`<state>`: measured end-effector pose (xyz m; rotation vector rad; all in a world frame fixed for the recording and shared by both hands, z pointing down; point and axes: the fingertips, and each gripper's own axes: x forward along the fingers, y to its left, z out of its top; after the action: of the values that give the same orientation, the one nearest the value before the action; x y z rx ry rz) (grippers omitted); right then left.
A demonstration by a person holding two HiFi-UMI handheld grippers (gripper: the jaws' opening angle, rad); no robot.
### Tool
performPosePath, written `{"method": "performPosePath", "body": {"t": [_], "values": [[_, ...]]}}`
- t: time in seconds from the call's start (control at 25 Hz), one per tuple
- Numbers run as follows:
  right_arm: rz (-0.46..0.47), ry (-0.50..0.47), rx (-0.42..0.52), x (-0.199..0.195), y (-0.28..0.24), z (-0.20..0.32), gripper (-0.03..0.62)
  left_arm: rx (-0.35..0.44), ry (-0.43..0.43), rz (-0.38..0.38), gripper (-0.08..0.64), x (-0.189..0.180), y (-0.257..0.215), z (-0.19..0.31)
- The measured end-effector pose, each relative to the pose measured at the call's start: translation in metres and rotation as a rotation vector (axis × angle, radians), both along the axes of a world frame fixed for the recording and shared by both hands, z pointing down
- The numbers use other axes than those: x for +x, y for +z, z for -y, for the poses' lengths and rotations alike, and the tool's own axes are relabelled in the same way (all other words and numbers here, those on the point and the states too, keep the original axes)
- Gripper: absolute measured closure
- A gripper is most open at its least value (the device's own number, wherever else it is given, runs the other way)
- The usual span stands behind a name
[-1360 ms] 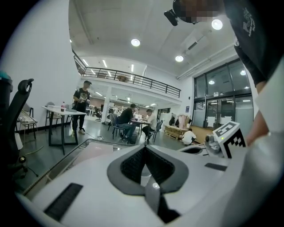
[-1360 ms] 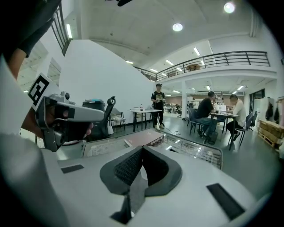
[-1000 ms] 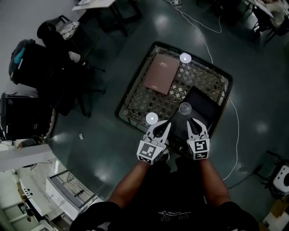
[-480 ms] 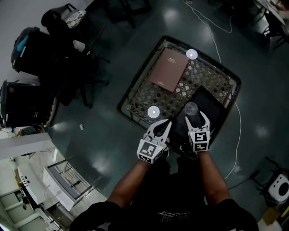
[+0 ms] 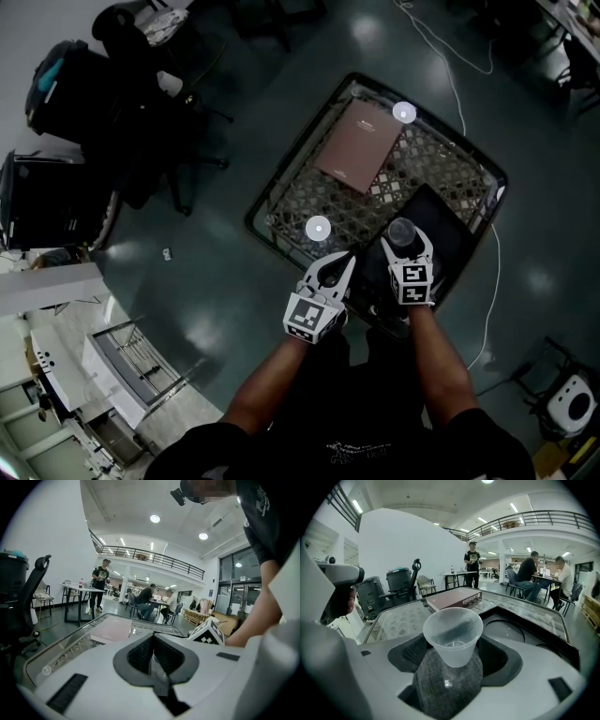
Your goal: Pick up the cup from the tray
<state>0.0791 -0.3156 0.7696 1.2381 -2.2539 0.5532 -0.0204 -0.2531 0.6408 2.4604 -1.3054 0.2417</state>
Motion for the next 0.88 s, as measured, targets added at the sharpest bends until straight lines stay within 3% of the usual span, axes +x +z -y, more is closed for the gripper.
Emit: {"method": "performPosePath", "body": {"t": [0.44,0.88], "values": [[-0.030,-0.025,0.002,0.005,0.011,0.007,0.299,-0.021,-0.038,-0.005,0.551,-0.008,0.004,-0.006],[-0.027,-0.027,0.022,0.009,-0.003,0.002,0.302,-0.014,-0.008,-0.012,0.551,-0.003,-0.004,-0.010]]}}
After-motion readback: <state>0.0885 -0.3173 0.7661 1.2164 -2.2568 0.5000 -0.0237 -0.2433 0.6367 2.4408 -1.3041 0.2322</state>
